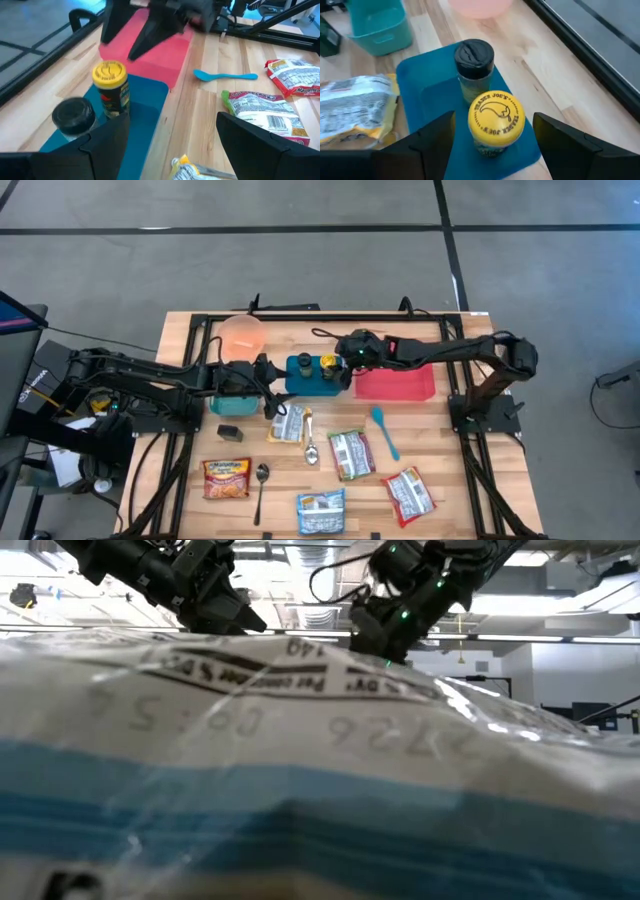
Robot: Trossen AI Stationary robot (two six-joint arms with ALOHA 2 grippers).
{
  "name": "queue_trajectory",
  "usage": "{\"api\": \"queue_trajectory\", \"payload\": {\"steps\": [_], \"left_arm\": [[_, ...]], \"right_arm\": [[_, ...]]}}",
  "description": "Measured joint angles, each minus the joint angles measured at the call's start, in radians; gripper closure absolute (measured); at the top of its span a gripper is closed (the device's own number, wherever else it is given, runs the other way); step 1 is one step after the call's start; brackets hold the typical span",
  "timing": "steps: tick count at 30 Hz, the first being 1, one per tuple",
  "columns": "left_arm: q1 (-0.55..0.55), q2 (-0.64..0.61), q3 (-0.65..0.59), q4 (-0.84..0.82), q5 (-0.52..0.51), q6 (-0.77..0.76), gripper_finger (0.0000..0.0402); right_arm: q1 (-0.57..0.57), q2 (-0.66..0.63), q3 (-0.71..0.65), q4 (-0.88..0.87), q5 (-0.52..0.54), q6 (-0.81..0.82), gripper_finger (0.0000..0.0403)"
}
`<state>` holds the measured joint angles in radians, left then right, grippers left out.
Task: Pick & Place Food Item
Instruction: Put the black seasoning can into the blue bin
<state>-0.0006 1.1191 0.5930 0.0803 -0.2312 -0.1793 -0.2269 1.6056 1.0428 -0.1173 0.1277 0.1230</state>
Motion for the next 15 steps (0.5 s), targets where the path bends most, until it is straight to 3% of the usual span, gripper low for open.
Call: {"api": "queue_trajectory", "payload": {"steps": [5, 15], "left_arm": [[0.0, 0.0, 0.0, -0.078, 0.0, -0.146, 0.0108], [-0.011, -0.121, 0.001, -0.328, 0.0, -0.216, 0.0108]], "right_arm": [[0.045, -0.093, 0.0, -0.062, 0.037, 0.008, 0.0142], [0.198, -0.239, -0.001, -0.214, 0.321, 0.032, 0.0142]]}}
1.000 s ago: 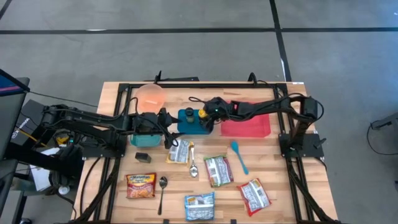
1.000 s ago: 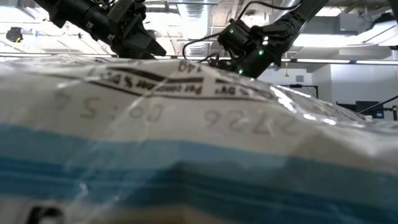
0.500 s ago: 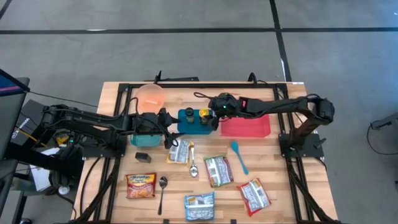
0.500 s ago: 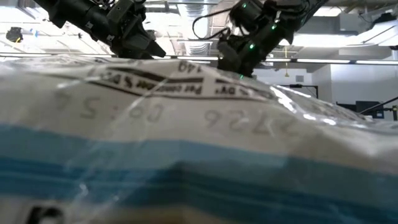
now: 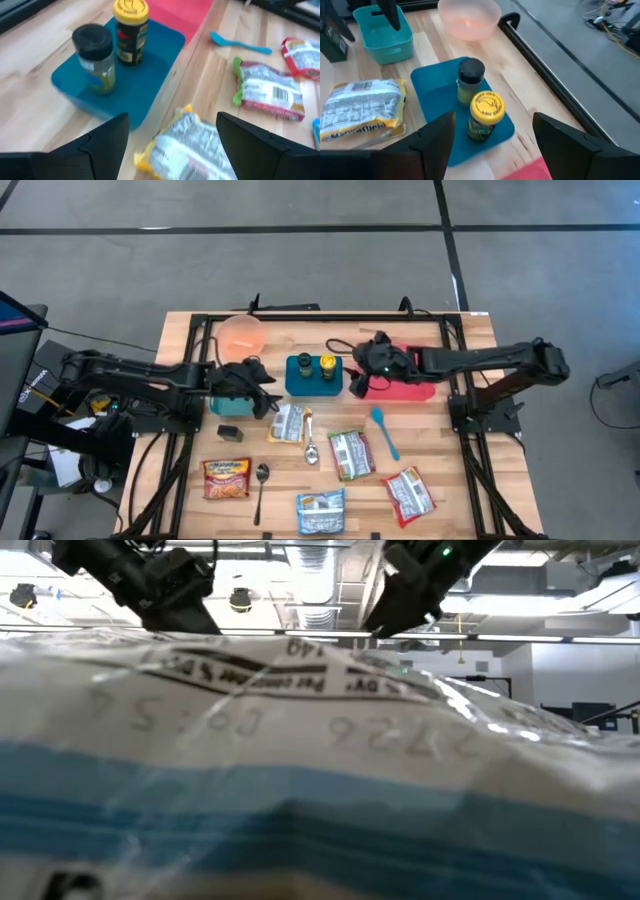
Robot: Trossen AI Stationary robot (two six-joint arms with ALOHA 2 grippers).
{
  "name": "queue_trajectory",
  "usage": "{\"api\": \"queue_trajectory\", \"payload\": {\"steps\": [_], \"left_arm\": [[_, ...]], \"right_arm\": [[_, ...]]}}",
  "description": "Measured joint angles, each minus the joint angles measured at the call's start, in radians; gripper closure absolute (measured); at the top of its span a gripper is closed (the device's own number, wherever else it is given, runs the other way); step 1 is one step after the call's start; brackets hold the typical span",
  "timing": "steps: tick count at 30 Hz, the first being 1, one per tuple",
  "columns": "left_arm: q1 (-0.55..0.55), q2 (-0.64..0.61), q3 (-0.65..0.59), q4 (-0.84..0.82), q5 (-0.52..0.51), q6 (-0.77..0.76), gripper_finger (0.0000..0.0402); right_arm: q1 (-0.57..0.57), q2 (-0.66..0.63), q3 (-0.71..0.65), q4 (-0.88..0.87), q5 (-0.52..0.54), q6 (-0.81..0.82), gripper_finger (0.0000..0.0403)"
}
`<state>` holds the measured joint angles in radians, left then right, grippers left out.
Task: Pick & Place Food Item
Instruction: Put the black seasoning can into the blue bin
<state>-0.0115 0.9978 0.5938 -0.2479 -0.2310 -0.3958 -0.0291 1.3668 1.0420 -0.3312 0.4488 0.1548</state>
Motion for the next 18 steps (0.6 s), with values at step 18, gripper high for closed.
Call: {"api": "queue_trajectory", "payload": {"steps": [18], "left_arm": [[-0.199, -0.142, 0.0, -0.431, 0.115, 0.056, 0.0108]], "right_arm": [[0.095, -0.013, 0.0, -0.163, 0.133, 0.082, 0.0143]]}}
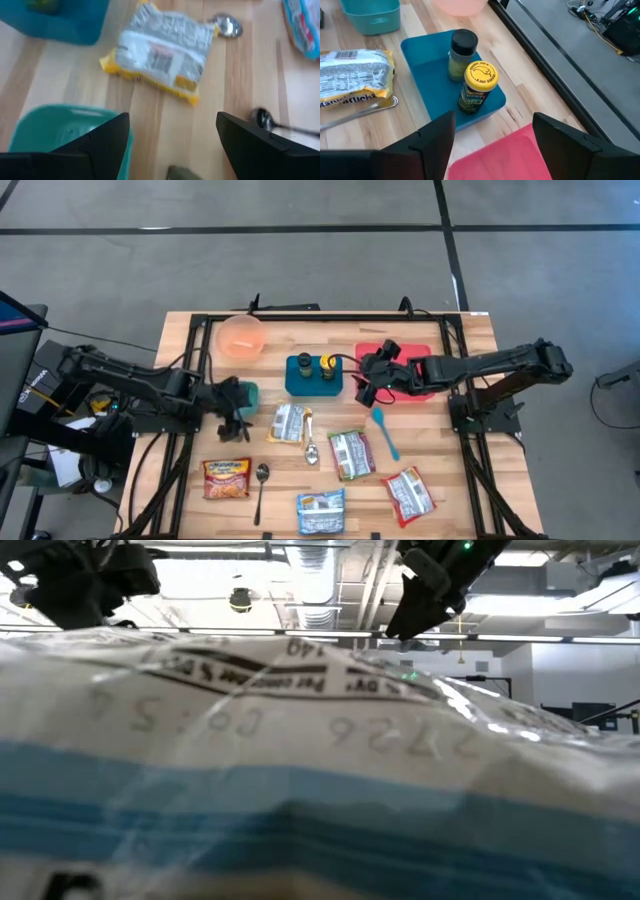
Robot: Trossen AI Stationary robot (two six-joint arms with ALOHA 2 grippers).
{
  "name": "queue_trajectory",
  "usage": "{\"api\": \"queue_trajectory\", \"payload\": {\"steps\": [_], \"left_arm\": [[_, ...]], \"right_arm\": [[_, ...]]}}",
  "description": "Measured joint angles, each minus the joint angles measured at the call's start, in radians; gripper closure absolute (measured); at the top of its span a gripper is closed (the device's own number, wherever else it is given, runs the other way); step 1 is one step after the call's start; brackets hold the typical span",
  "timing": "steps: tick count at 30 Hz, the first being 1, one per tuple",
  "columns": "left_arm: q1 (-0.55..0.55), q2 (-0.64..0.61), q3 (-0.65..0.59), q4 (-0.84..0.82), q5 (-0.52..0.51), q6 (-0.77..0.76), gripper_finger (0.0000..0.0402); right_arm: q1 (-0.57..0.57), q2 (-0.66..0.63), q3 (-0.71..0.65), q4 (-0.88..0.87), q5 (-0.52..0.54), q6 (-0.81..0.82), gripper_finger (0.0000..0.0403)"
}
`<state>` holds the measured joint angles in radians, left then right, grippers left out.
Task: Pick & Place Food Item
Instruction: Put the black seasoning can into the blue bin
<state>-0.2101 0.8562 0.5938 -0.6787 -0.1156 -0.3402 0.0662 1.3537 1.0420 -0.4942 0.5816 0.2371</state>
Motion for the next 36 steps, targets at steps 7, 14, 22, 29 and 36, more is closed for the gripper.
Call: {"api": "queue_trajectory", "payload": {"steps": [7, 14, 22, 29, 36], "left_arm": [[-0.016, 0.0, 0.0, -0.049, 0.126, -0.063, 0.0108], [-0.018, 0.001, 0.0, -0.156, 0.148, -0.09, 0.0108], [-0.032, 0.001, 0.0, -0.276, 0.149, -0.188, 0.0108], [-0.096, 0.001, 0.0, -0.263, 0.151, -0.212, 0.0108], [-0.167, 0.05, 0.0, -0.252, 0.12, -0.226, 0.0108]], "right_arm": [[0.001, 0.0, 0.0, 0.001, 0.0, 0.003, 0.0143], [0.006, 0.0, 0.0, 0.0, 0.0, 0.011, 0.0143], [0.013, 0.0, 0.0, 0.0, 0.022, 0.018, 0.0143], [0.014, 0.0, 0.0, -0.005, 0.026, 0.026, 0.0143], [0.014, 0.001, 0.0, -0.011, 0.026, 0.037, 0.0143]]}}
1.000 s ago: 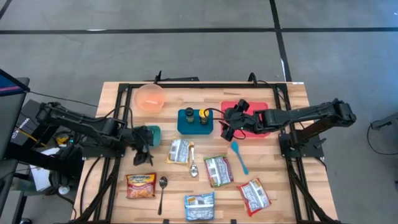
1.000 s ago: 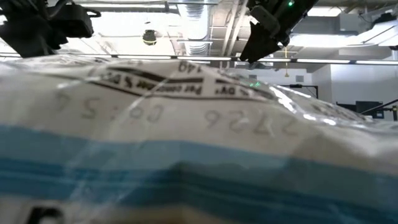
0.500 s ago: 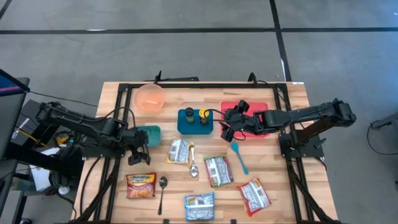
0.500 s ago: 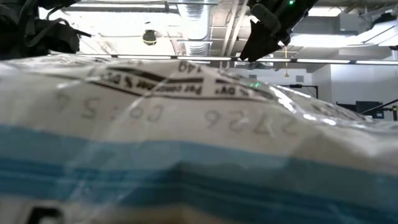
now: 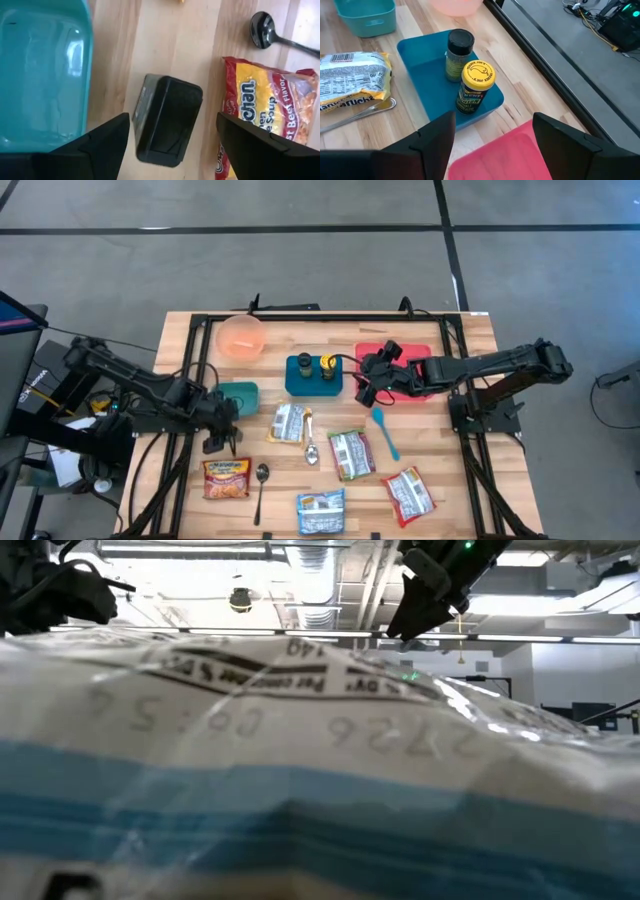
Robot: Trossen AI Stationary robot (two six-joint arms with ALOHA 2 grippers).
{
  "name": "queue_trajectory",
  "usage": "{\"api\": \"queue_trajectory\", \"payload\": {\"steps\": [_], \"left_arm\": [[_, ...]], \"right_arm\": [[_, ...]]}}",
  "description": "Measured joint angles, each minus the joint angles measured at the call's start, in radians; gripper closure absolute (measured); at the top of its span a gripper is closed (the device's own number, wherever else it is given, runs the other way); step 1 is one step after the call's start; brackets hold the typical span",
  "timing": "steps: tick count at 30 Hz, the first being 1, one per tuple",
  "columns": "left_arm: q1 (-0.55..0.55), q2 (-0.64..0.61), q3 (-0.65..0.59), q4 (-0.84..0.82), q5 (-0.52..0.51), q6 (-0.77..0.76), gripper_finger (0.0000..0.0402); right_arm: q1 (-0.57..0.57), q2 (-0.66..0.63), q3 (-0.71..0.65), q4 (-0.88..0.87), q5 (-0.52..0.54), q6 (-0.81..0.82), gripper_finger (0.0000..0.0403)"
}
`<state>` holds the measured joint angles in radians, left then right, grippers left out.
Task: Pick & Place Food Item
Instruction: Put the black seasoning can into the blue bin
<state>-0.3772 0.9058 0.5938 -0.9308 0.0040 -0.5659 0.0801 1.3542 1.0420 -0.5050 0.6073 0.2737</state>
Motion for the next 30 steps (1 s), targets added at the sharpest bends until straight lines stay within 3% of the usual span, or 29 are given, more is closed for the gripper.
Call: {"api": "queue_trajectory", "payload": {"steps": [15, 30], "left_arm": [[-0.027, 0.17, 0.0, 0.016, -0.049, -0.004, 0.0108], [-0.027, 0.177, 0.0, 0.015, -0.04, -0.018, 0.0122]], "right_arm": [[0.019, 0.0, 0.0, -0.019, 0.03, 0.018, 0.0143], [0.018, 0.0, 0.0, -0.019, 0.03, 0.018, 0.0143]]}}
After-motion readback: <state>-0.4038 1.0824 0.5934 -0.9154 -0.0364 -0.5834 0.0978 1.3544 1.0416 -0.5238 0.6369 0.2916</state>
